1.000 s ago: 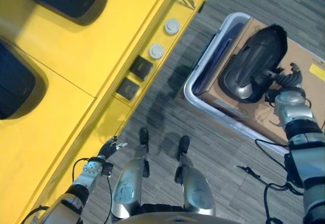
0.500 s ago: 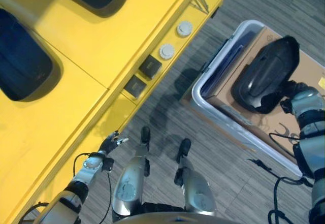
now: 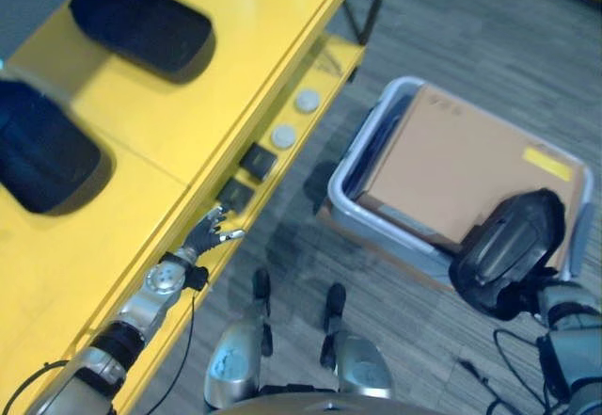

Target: Move parts from the plastic box to the shelf.

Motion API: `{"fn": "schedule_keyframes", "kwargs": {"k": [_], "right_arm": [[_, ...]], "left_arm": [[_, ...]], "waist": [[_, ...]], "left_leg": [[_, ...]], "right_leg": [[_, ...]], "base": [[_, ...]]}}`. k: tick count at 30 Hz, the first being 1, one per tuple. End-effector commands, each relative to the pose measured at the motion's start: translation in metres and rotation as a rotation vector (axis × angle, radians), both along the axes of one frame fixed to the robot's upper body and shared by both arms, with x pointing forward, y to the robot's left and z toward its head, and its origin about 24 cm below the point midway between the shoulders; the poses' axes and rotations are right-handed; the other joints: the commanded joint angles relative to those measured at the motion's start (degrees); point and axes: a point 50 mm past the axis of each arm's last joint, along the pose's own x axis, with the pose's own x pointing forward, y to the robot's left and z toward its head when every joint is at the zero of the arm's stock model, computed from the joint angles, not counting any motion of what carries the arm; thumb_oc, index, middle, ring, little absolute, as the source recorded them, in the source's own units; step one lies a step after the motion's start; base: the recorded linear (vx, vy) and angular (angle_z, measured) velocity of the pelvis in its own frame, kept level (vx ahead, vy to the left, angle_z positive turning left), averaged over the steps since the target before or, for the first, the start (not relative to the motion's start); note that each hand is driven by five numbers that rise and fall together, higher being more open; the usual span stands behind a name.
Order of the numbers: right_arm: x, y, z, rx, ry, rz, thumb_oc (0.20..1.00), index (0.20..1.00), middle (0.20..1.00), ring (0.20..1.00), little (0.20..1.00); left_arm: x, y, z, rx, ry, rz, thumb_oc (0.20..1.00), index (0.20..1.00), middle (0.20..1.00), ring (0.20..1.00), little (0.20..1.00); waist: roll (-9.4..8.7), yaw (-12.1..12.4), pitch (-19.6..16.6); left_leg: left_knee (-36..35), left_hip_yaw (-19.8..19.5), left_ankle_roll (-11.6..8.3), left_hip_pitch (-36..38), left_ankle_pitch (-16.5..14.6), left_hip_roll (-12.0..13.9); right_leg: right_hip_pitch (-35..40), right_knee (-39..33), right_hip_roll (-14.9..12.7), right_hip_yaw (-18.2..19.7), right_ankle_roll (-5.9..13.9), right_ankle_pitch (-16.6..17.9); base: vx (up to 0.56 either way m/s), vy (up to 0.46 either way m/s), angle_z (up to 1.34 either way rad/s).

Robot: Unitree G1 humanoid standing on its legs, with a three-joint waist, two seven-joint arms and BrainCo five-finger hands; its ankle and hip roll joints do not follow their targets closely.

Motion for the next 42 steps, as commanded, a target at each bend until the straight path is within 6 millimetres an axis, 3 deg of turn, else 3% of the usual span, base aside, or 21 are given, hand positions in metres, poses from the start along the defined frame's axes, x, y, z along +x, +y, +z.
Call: {"fn": "schedule_keyframes", "kwargs": {"k": [1,5,9,12,15,16,18,24,28,31,42], "right_arm": [[0.020,0.006,0.018,-0.236,-0.087,0.200,0.200,0.200,0.200,0.200,0.200],[0.028,0.024,0.026,-0.359,-0.189,0.328,0.200,0.200,0.200,0.200,0.200],[0.041,0.041,0.050,-0.508,-0.288,0.450,0.200,0.200,0.200,0.200,0.200],[0.049,0.052,0.075,-0.639,-0.367,0.530,0.200,0.200,0.200,0.200,0.200],[0.059,0.069,0.115,-0.790,-0.507,0.607,0.200,0.200,0.200,0.200,0.200],[0.060,0.071,0.118,-0.803,-0.520,0.614,0.200,0.200,0.200,0.200,0.200],[0.068,0.095,0.153,-0.932,-0.672,0.688,0.200,0.200,0.200,0.200,0.200],[0.074,0.125,0.194,-1.083,-0.885,0.781,0.200,0.200,0.200,0.200,0.200],[0.076,0.135,0.206,-1.108,-0.956,0.807,0.200,0.200,0.200,0.200,0.200],[0.080,0.155,0.221,-1.100,-1.066,0.882,0.200,0.200,0.200,0.200,0.200],[0.090,0.210,0.224,-0.976,-1.242,1.086,0.200,0.200,0.200,0.200,0.200]], "left_arm": [[0.009,-0.022,0.015,-0.075,-0.040,-0.051,1.000,1.000,1.000,1.000,1.000],[0.015,-0.040,0.035,-0.112,-0.081,-0.102,1.000,1.000,1.000,1.000,1.000],[0.019,-0.056,0.046,-0.168,-0.085,-0.141,1.000,1.000,1.000,1.000,1.000],[0.021,-0.066,0.055,-0.183,-0.089,-0.165,1.000,1.000,1.000,1.000,1.000],[0.023,-0.078,0.064,-0.206,-0.073,-0.184,1.000,1.000,1.000,1.000,1.000],[0.023,-0.079,0.064,-0.208,-0.072,-0.185,1.000,1.000,1.000,1.000,1.000],[0.027,-0.092,0.074,-0.258,-0.071,-0.186,1.000,1.000,1.000,1.000,1.000],[0.032,-0.111,0.084,-0.389,-0.033,-0.199,1.000,1.000,1.000,1.000,1.000],[0.032,-0.121,0.090,-0.443,-0.029,-0.232,1.000,1.000,1.000,1.000,1.000],[0.029,-0.134,0.099,-0.476,-0.040,-0.301,1.000,1.000,1.000,1.000,1.000],[0.028,-0.150,0.105,-0.526,-0.024,-0.332,1.000,1.000,1.000,1.000,1.000]], "waist": [[-1.70,0.4,-3.0],[-2.49,-1.4,-5.7],[-2.90,-3.3,-7.9],[-2.99,-4.5,-9.4],[-3.12,-6.0,-10.7],[-3.18,-6.0,-10.9],[-3.37,-7.0,-11.9],[-3.77,-7.8,-13.5],[-3.80,-7.8,-14.1],[-3.83,-7.3,-14.7],[-3.63,-5.5,-15.1]], "left_leg": [[1.4,-0.5,-2.48,5.6,-10.1,3.0],[1.2,1.3,-2.51,7.7,-10.3,3.5],[0.7,2.7,-2.27,9.6,-10.7,3.6],[0.4,3.4,-2.12,10.6,-10.9,3.7],[0.2,3.7,-1.94,11.8,-11.4,3.7],[0.1,3.8,-1.94,11.7,-11.2,3.7],[-0.1,4.0,-1.75,12.2,-11.5,3.6],[-0.1,4.4,-1.62,12.9,-11.9,3.6],[-0.1,4.3,-1.57,13.0,-12.2,3.6],[-0.1,4.0,-1.51,13.2,-12.6,3.4],[-0.1,2.9,-1.08,13.4,-12.9,2.7]], "right_leg": [[-1.1,0.1,-2.8,1.3,2.51,-3.0],[0.5,0.1,-2.6,1.9,2.71,-3.2],[1.8,0.1,-2.1,2.9,2.76,-3.7],[2.6,0.1,-1.6,3.5,2.75,-4.2],[3.8,0.1,-1.0,4.0,2.71,-5.0],[3.7,0.1,-1.0,4.1,2.67,-4.9],[4.3,0.1,-0.6,4.4,2.59,-5.5],[5.5,0.1,-0.1,4.5,2.49,-6.4],[5.9,0.1,0.0,4.4,2.44,-6.7],[6.4,0.1,0.0,4.1,2.38,-7.1],[7.2,0.1,-0.5,3.0,2.40,-7.5]], "base": [[0.06,-0.055,-0.23],[0.03,-0.033,-0.23],[0.02,-0.002,-0.20],[0.01,0.022,-0.08],[0.00,0.036,-0.13],[-0.03,0.042,-0.09],[-0.07,0.063,-0.01],[-0.02,0.041,-0.01],[-0.01,0.026,-0.01],[0.00,0.042,-0.01],[0.00,0.011,0.01]]}}
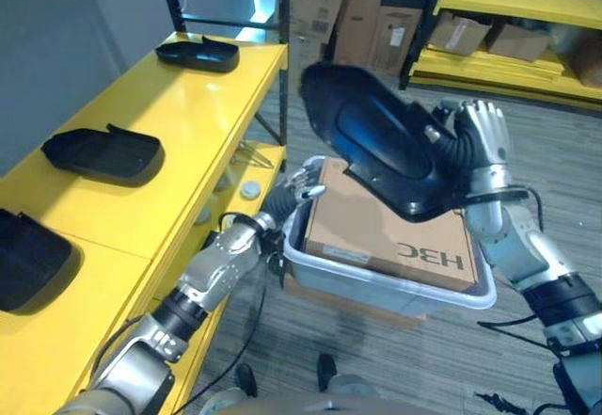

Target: Move parts from the plastic box to the shelf.

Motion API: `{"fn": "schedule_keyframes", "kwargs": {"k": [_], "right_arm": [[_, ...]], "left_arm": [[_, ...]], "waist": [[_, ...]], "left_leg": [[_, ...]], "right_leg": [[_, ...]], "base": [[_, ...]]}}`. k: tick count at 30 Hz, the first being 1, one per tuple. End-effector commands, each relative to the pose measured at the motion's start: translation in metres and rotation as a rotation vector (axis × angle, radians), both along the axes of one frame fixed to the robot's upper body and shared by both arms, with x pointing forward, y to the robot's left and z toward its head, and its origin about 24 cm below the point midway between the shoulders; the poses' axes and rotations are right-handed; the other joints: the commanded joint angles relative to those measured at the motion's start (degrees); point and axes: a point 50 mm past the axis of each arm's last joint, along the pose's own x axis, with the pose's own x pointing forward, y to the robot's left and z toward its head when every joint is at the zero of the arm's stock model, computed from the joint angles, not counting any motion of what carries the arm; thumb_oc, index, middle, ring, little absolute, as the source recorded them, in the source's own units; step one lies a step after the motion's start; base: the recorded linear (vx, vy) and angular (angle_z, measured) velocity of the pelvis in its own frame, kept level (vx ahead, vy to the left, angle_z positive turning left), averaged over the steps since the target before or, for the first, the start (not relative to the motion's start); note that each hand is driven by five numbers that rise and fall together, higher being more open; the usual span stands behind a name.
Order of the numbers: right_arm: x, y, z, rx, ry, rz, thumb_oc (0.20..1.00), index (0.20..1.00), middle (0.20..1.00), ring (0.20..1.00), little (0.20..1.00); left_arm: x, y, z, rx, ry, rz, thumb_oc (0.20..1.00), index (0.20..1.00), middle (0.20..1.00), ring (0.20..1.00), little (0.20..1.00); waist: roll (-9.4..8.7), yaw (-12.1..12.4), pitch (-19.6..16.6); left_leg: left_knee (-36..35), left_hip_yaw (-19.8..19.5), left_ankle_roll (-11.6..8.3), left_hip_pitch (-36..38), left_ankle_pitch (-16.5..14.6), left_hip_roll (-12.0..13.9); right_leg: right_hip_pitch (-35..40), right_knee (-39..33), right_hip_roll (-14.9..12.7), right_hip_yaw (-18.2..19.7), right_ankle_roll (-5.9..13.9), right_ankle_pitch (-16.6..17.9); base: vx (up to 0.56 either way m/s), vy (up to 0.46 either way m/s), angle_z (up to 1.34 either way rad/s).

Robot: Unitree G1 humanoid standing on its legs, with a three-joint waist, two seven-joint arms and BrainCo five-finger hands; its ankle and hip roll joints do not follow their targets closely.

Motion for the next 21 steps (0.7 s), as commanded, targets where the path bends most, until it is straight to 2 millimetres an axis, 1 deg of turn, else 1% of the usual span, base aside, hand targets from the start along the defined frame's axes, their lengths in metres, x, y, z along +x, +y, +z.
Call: {"fn": "schedule_keyframes", "kwargs": {"k": [1,3,5,8,9,10,11,12,13,18,20,21], "right_arm": [[0.004,0.021,0.042,0.026,-0.175,0.130,0.200,0.200,0.200,0.200,0.200],[0.004,0.031,0.042,0.072,-0.157,0.188,0.200,0.200,0.200,0.200,0.200],[0.004,0.042,0.040,0.102,-0.150,0.244,0.200,0.200,0.200,0.200,0.200],[0.004,0.049,0.039,0.113,-0.139,0.277,0.200,0.200,0.200,0.200,0.200],[0.003,0.057,0.038,0.115,-0.116,0.320,0.200,0.200,0.200,0.200,0.200],[0.003,0.058,0.037,0.125,-0.118,0.323,0.200,0.200,0.200,0.200,0.200],[0.003,0.063,0.036,0.167,-0.099,0.357,0.200,0.200,0.200,0.200,0.200],[0.002,0.071,0.031,0.170,-0.076,0.389,0.200,0.200,0.200,0.200,0.200],[0.001,0.074,0.028,0.162,-0.063,0.409,0.200,0.200,0.200,0.200,0.200],[-0.005,0.085,0.019,0.155,-0.012,0.510,0.200,0.200,0.200,0.200,0.200],[-0.009,0.091,0.018,0.158,-0.009,0.562,0.200,0.200,0.200,0.200,0.200],[-0.010,0.093,0.018,0.166,-0.006,0.590,0.200,0.200,0.200,0.200,0.200]], "left_arm": [[0.010,-0.017,0.020,-0.031,-0.060,-0.046,1.000,1.000,1.000,1.000,1.000],[0.010,-0.016,0.023,-0.051,-0.085,-0.023,1.000,1.000,1.000,1.000,1.000],[0.011,-0.016,0.023,-0.070,-0.068,-0.016,1.000,1.000,1.000,1.000,1.000],[0.012,-0.016,0.023,-0.073,-0.067,-0.012,1.000,1.000,1.000,1.000,1.000],[0.012,-0.017,0.023,-0.098,-0.058,-0.011,1.000,1.000,1.000,1.000,1.000],[0.012,-0.018,0.023,-0.110,-0.055,-0.013,1.000,1.000,1.000,1.000,1.000],[0.012,-0.017,0.026,-0.154,-0.045,0.007,1.000,1.000,1.000,1.000,1.000],[0.013,-0.017,0.029,-0.182,-0.060,0.020,1.000,1.000,1.000,1.000,1.000],[0.013,-0.017,0.031,-0.194,-0.088,0.020,1.000,1.000,1.000,1.000,1.000],[0.010,-0.019,0.040,-0.252,-0.124,-0.019,1.000,1.000,1.000,1.000,1.000],[0.008,-0.022,0.045,-0.319,-0.117,-0.033,0.802,0.802,0.802,0.802,0.802],[0.007,-0.023,0.047,-0.364,-0.101,-0.047,0.614,0.614,0.614,0.614,0.614]], "waist": [[-1.59,1.8,-2.3],[-1.52,2.4,-2.2],[-1.55,2.8,-2.2],[-1.52,3.0,-2.1],[-1.51,3.2,-2.0],[-1.50,3.3,-2.0],[-1.46,3.4,-2.0],[-1.37,3.4,-2.0],[-1.31,3.4,-2.0],[-1.29,3.4,-1.9],[-1.35,3.5,-1.9],[-1.38,3.5,-1.9]], "left_leg": [[-0.1,-2.0,-1.25,5.5,-9.9,1.9],[-0.1,-2.4,-1.24,5.4,-10.0,1.7],[-0.1,-2.7,-1.22,5.3,-10.0,1.7],[-0.1,-2.9,-1.24,5.3,-10.0,1.6],[-0.1,-3.0,-1.24,5.3,-10.0,1.5],[-0.1,-3.0,-1.23,5.3,-10.0,1.5],[-0.1,-3.1,-1.25,5.3,-10.0,1.5],[-0.1,-3.1,-1.29,5.2,-10.0,1.6],[-0.1,-3.1,-1.32,5.2,-9.9,1.6],[-0.1,-3.1,-1.35,5.3,-9.9,1.7],[-0.1,-3.1,-1.40,5.4,-9.9,1.7],[-0.1,-3.1,-1.39,5.4,-9.9,1.7]], "right_leg": [[1.8,0.1,-1.2,-1.9,2.57,-6.2],[2.0,0.1,-1.3,-2.3,2.57,-6.3],[2.1,0.1,-1.4,-2.7,2.58,-6.3],[2.2,0.1,-1.4,-2.9,2.55,-6.4],[2.2,0.1,-1.4,-3.1,2.55,-6.4],[2.2,0.1,-1.4,-3.1,2.56,-6.4],[2.2,0.1,-1.4,-3.1,2.54,-6.4],[2.1,0.1,-1.4,-3.2,2.53,-6.4],[2.1,0.1,-1.4,-3.2,2.54,-6.3],[2.2,0.1,-1.4,-3.3,2.49,-6.3],[2.3,0.1,-1.4,-3.5,2.47,-6.2],[2.4,0.1,-1.5,-3.5,2.46,-6.2]], "base": [[0.00,0.000,0.00],[0.00,0.003,0.02],[0.00,0.003,0.09],[0.00,0.005,0.07],[-0.01,0.012,0.12],[-0.01,0.020,0.11],[0.00,0.024,0.06],[0.00,0.000,0.00],[0.00,0.000,0.00],[0.00,0.000,0.00],[0.00,0.000,0.00],[0.00,0.000,0.00]]}}
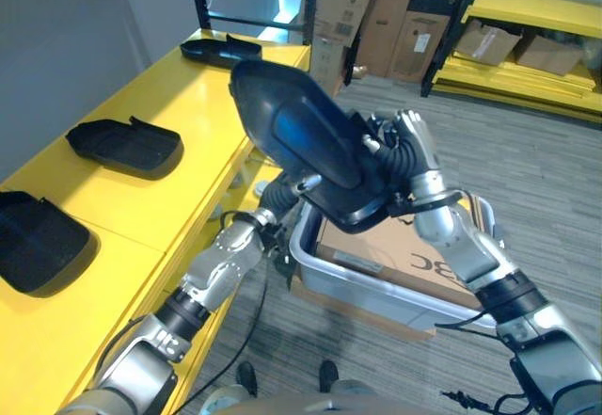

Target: Move parts from the plastic box to the shelf.

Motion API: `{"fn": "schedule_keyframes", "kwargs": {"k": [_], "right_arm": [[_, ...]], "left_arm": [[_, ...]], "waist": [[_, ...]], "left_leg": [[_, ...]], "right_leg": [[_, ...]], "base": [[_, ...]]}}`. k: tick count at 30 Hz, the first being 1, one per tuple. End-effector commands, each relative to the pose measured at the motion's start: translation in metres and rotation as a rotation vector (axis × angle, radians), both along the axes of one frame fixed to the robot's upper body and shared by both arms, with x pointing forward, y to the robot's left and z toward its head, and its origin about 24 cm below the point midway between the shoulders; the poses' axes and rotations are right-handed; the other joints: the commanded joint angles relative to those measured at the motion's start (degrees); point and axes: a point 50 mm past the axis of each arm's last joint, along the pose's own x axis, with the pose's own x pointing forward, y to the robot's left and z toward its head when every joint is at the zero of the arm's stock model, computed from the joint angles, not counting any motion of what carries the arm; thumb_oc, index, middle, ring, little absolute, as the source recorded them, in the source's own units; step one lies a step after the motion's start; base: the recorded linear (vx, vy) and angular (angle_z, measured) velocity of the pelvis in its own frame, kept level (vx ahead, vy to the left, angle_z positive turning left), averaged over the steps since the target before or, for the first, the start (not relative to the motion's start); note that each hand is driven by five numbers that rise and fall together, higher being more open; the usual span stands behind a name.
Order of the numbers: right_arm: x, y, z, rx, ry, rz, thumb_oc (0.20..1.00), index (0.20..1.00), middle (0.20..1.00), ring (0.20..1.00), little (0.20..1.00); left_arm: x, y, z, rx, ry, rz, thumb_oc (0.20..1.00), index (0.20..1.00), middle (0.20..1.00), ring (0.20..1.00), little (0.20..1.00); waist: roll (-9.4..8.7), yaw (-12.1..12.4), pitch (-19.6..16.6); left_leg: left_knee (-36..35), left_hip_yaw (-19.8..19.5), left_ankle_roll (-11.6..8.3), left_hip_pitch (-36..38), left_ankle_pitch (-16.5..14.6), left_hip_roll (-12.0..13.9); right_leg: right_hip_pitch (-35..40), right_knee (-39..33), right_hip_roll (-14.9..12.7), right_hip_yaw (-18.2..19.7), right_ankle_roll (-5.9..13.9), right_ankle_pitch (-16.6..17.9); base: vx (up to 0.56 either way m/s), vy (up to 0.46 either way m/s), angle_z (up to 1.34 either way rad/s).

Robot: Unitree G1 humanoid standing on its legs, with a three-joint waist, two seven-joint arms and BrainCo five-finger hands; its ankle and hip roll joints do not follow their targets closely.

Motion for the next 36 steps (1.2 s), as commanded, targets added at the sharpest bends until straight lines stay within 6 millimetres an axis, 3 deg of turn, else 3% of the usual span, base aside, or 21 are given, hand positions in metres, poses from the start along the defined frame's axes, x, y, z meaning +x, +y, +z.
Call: {"fn": "schedule_keyframes", "kwargs": {"k": [1,2,12,18,20,22,23,24,25,27,31,33,34,35,36], "right_arm": [[-0.016,0.037,0.032,0.044,-0.145,0.299,0.200,0.200,0.200,0.200,0.200],[-0.017,0.038,0.032,0.044,-0.144,0.306,0.200,0.200,0.200,0.200,0.200],[-0.038,0.063,0.031,0.128,-0.090,0.505,0.200,0.200,0.200,0.200,0.200],[-0.043,0.077,0.001,0.368,0.096,0.519,0.200,0.200,0.200,0.200,0.200],[-0.046,0.079,-0.016,0.460,0.177,0.490,0.200,0.200,0.200,0.200,0.200],[-0.056,0.072,-0.050,0.569,0.300,0.418,0.200,0.200,0.200,0.200,0.200],[-0.057,0.071,-0.051,0.571,0.302,0.414,0.200,0.200,0.200,0.200,0.200],[-0.060,0.065,-0.058,0.579,0.306,0.373,0.570,0.570,0.570,0.570,0.570],[-0.062,0.063,-0.061,0.581,0.310,0.359,1.000,1.000,1.000,1.000,1.000],[-0.064,0.038,-0.076,0.571,0.346,0.226,1.000,1.000,1.000,1.000,1.000],[-0.066,0.005,-0.093,0.573,0.410,0.078,1.000,1.000,1.000,1.000,1.000],[-0.074,-0.025,-0.118,0.595,0.543,-0.032,1.000,1.000,1.000,1.000,1.000],[-0.076,-0.030,-0.124,0.600,0.575,-0.055,1.000,1.000,1.000,1.000,1.000],[-0.086,-0.046,-0.146,0.622,0.684,-0.118,1.000,1.000,1.000,1.000,1.000],[-0.087,-0.048,-0.150,0.633,0.711,-0.129,1.000,1.000,1.000,1.000,1.000]], "left_arm": [[0.004,-0.022,0.042,-0.230,-0.110,-0.092,0.241,0.241,0.241,0.241,0.241],[0.004,-0.023,0.042,-0.232,-0.113,-0.095,0.200,0.200,0.200,0.200,0.200],[-0.003,-0.026,0.048,-0.172,-0.209,-0.128,0.200,0.200,0.200,0.200,0.200],[-0.003,-0.013,0.052,-0.237,-0.253,0.055,0.200,0.200,0.200,0.200,0.200],[-0.004,-0.003,0.054,-0.183,-0.329,0.143,0.200,0.200,0.200,0.200,0.200],[-0.009,0.019,0.054,-0.072,-0.468,0.298,0.200,0.200,0.200,0.200,0.200],[-0.010,0.020,0.054,-0.062,-0.475,0.305,0.200,0.200,0.200,0.200,0.200],[-0.011,0.028,0.053,-0.014,-0.515,0.354,0.200,0.200,0.200,0.200,0.200],[-0.012,0.031,0.052,0.003,-0.528,0.371,0.200,0.200,0.200,0.200,0.200],[-0.014,0.059,0.049,0.124,-0.611,0.506,0.200,0.200,0.200,0.200,0.200],[-0.021,0.086,0.053,0.225,-0.720,0.616,0.200,0.200,0.200,0.200,0.200],[-0.033,0.101,0.069,0.263,-0.891,0.658,0.200,0.200,0.200,0.200,0.200],[-0.036,0.103,0.072,0.270,-0.921,0.662,0.200,0.200,0.200,0.200,0.200],[-0.045,0.109,0.081,0.283,-0.986,0.671,0.200,0.200,0.200,0.200,0.200],[-0.046,0.110,0.082,0.284,-0.993,0.673,0.200,0.200,0.200,0.200,0.200]], "waist": [[-1.44,1.1,-1.8],[-1.46,1.1,-1.8],[-1.32,1.0,-1.8],[-1.09,1.3,-1.3],[-0.91,1.3,-1.0],[-0.39,1.3,0.0],[-0.38,1.3,0.0],[-0.27,1.1,0.3],[-0.22,1.1,0.3],[-0.14,0.6,0.5],[-0.26,-0.1,0.4],[-0.56,-0.5,0.4],[-0.63,-0.6,0.3],[-0.87,-0.5,0.3],[-0.92,-0.4,0.3]], "left_leg": [[-0.1,-1.6,-1.40,5.4,-10.4,1.9],[-0.1,-1.5,-1.39,5.5,-10.4,1.9],[-0.1,-1.5,-1.13,5.6,-10.7,1.7],[-0.1,-1.9,-0.98,5.5,-10.6,1.5],[-0.1,-2.1,-0.94,5.3,-10.5,1.4],[-0.1,-2.4,-0.76,4.8,-10.2,1.3],[-0.1,-2.4,-0.76,4.8,-10.2,1.3],[-0.1,-2.4,-0.76,4.8,-10.1,1.3],[-0.1,-2.4,-0.76,4.8,-10.1,1.3],[-0.1,-2.3,-0.87,4.7,-9.9,1.4],[-0.1,-2.0,-0.99,4.6,-9.7,1.4],[-0.1,-1.9,-0.90,4.4,-9.7,1.3],[-0.1,-1.9,-0.88,4.4,-9.7,1.2],[-0.1,-2.1,-0.83,4.4,-9.9,0.9],[-0.1,-2.1,-0.81,4.4,-9.9,0.9]], "right_leg": [[1.5,0.1,-1.4,-1.7,2.64,-6.0],[1.5,0.1,-1.4,-1.7,2.64,-6.0],[1.6,0.1,-1.3,-1.3,2.55,-6.1],[1.6,0.1,-1.4,-1.4,2.29,-6.1],[1.5,0.1,-1.4,-1.5,2.17,-6.1],[1.4,0.1,-1.5,-1.4,1.94,-6.0],[1.4,0.1,-1.5,-1.5,1.93,-6.0],[1.4,0.1,-1.4,-1.4,1.96,-5.9],[1.4,0.1,-1.5,-1.4,1.98,-5.9],[1.3,0.1,-1.5,-1.4,2.20,-5.8],[1.1,0.1,-1.7,-1.5,2.44,-5.7],[1.1,0.1,-1.9,-1.6,2.61,-5.7],[1.1,0.1,-1.9,-1.6,2.64,-5.7],[1.2,0.1,-2.1,-1.7,2.83,-5.6],[1.2,0.1,-2.2,-1.7,2.86,-5.6]], "base": [[0.00,0.000,0.00],[0.00,0.000,0.00],[0.00,0.000,0.00],[0.00,0.000,0.00],[0.00,0.000,0.00],[-0.06,0.008,0.01],[-0.05,0.015,0.02],[-0.02,0.009,0.03],[-0.02,0.017,0.04],[0.00,0.000,0.00],[0.00,0.019,0.00],[0.02,0.050,0.01],[0.04,0.063,0.01],[0.03,0.054,0.01],[0.04,0.077,0.02]]}}
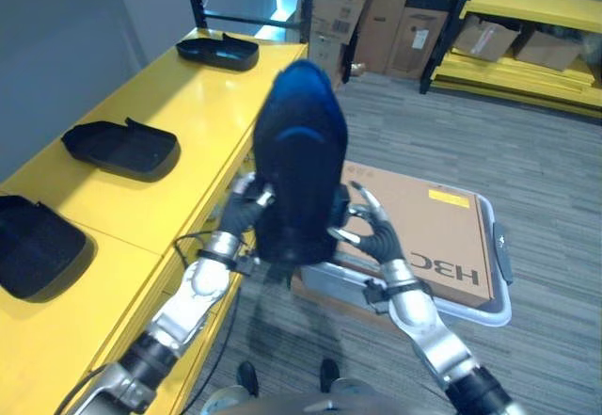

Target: Move parts from the plastic box to the shelf.

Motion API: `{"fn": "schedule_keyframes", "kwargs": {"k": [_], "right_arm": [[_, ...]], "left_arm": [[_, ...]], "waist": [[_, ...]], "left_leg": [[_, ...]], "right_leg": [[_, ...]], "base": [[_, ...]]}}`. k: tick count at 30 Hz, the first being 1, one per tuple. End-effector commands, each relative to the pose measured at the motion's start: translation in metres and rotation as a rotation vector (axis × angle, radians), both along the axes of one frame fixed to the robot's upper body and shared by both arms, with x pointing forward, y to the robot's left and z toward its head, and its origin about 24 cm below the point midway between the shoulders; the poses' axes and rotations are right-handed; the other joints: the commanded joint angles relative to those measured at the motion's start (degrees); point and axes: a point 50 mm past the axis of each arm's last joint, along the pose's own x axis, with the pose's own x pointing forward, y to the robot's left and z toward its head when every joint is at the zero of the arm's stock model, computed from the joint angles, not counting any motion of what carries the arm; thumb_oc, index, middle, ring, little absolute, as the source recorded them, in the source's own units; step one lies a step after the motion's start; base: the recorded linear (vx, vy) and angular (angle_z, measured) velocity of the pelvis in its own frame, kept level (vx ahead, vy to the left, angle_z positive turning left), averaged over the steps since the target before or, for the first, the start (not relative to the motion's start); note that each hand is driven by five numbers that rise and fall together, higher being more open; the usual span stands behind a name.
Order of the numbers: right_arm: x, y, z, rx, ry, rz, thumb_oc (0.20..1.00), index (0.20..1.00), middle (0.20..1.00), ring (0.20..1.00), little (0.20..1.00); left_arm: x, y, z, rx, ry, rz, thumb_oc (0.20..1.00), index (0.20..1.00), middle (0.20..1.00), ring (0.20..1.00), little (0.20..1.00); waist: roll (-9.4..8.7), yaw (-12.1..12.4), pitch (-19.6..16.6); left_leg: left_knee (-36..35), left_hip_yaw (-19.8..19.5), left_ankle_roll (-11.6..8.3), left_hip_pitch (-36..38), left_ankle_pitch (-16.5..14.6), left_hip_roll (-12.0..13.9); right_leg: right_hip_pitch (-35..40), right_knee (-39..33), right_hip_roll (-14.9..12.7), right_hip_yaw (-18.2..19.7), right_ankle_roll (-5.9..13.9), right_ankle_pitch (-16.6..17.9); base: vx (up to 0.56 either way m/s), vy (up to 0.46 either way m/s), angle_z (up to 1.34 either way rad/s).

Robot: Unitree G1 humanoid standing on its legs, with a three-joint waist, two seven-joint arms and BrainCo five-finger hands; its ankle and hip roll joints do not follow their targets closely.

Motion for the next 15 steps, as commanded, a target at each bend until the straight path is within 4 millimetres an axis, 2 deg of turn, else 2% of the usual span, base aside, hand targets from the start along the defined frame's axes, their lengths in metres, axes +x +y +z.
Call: {"fn": "schedule_keyframes", "kwargs": {"k": [1,2,5,8,11,12,13,14,15], "right_arm": [[-0.019,-0.040,-0.037,0.023,0.238,-0.065,1.000,1.000,1.000,1.000,1.000],[-0.020,-0.040,-0.039,0.023,0.248,-0.066,1.000,1.000,1.000,1.000,1.000],[-0.051,-0.055,-0.086,-0.002,0.476,-0.123,1.000,1.000,1.000,1.000,1.000],[-0.087,-0.057,-0.133,0.068,0.750,-0.156,1.000,1.000,1.000,1.000,1.000],[-0.108,-0.050,-0.158,0.146,0.938,-0.142,1.000,1.000,1.000,1.000,1.000],[-0.126,-0.047,-0.174,0.168,1.072,-0.136,1.000,1.000,1.000,1.000,1.000],[-0.125,-0.047,-0.174,0.169,1.071,-0.135,1.000,1.000,1.000,1.000,1.000],[-0.147,-0.046,-0.188,0.224,1.214,-0.166,1.000,1.000,1.000,1.000,1.000],[-0.157,-0.046,-0.193,0.264,1.270,-0.199,1.000,1.000,1.000,1.000,1.000]], "left_arm": [[-0.011,0.025,0.069,-0.012,-0.412,0.036,0.200,0.200,0.200,0.200,0.200],[-0.012,0.025,0.069,-0.012,-0.414,0.036,0.200,0.200,0.200,0.200,0.200],[-0.019,0.032,0.075,-0.031,-0.426,0.017,0.200,0.200,0.200,0.200,0.200],[-0.026,0.034,0.078,-0.075,-0.430,-0.036,0.200,0.200,0.200,0.200,0.200],[-0.029,0.032,0.085,-0.084,-0.452,-0.088,0.200,0.200,0.200,0.200,0.200],[-0.029,0.028,0.090,-0.086,-0.466,-0.134,0.200,0.200,0.200,0.200,0.200],[-0.029,0.029,0.090,-0.086,-0.467,-0.135,0.200,0.200,0.200,0.200,0.200],[-0.027,0.022,0.096,-0.098,-0.478,-0.202,0.200,0.200,0.200,0.200,0.200],[-0.025,0.018,0.099,-0.122,-0.477,-0.245,0.200,0.200,0.200,0.200,0.200]], "waist": [[-1.60,0.8,0.1],[-1.63,0.8,0.1],[-2.00,1.8,0.0],[-2.22,3.8,0.2],[-2.10,5.2,0.5],[-1.82,6.0,1.0],[-1.83,5.9,1.1],[-1.58,5.7,1.7],[-1.58,5.3,1.8]], "left_leg": [[-0.1,-2.3,-0.36,4.5,-8.9,0.6],[-0.1,-2.3,-0.35,4.5,-8.9,0.5],[-0.1,-3.2,-0.20,4.4,-9.2,0.0],[-0.1,-4.7,0.09,4.3,-9.5,-0.9],[-0.1,-6.5,0.67,4.1,-9.6,-1.5],[-0.1,-8.0,1.14,3.9,-9.3,-1.8],[-0.1,-8.1,1.14,3.9,-9.3,-1.8],[-0.1,-12.0,1.73,3.9,-9.3,-2.5],[-0.1,-14.5,2.00,3.4,-8.7,-3.0]], "right_leg": [[1.3,0.1,-2.3,-1.7,2.81,-4.4],[1.3,0.1,-2.3,-1.7,2.82,-4.4],[1.6,0.1,-2.8,-2.3,3.15,-4.3],[2.1,0.1,-3.6,-3.5,3.51,-4.0],[2.7,0.3,-3.8,-3.6,3.43,-4.0],[2.7,2.1,-3.6,-3.1,3.15,-4.6],[2.7,2.2,-3.6,-3.1,3.15,-4.7],[2.5,3.8,-2.2,0.3,2.22,-5.8],[1.9,4.0,-1.1,2.5,1.57,-5.7]], "base": [[0.03,0.045,0.04],[0.03,0.066,0.11],[0.02,0.054,0.19],[0.02,0.061,0.10],[0.01,0.039,0.18],[0.00,0.014,0.26],[0.02,-0.039,0.36],[0.01,-0.086,0.47],[0.04,-0.087,0.63]]}}
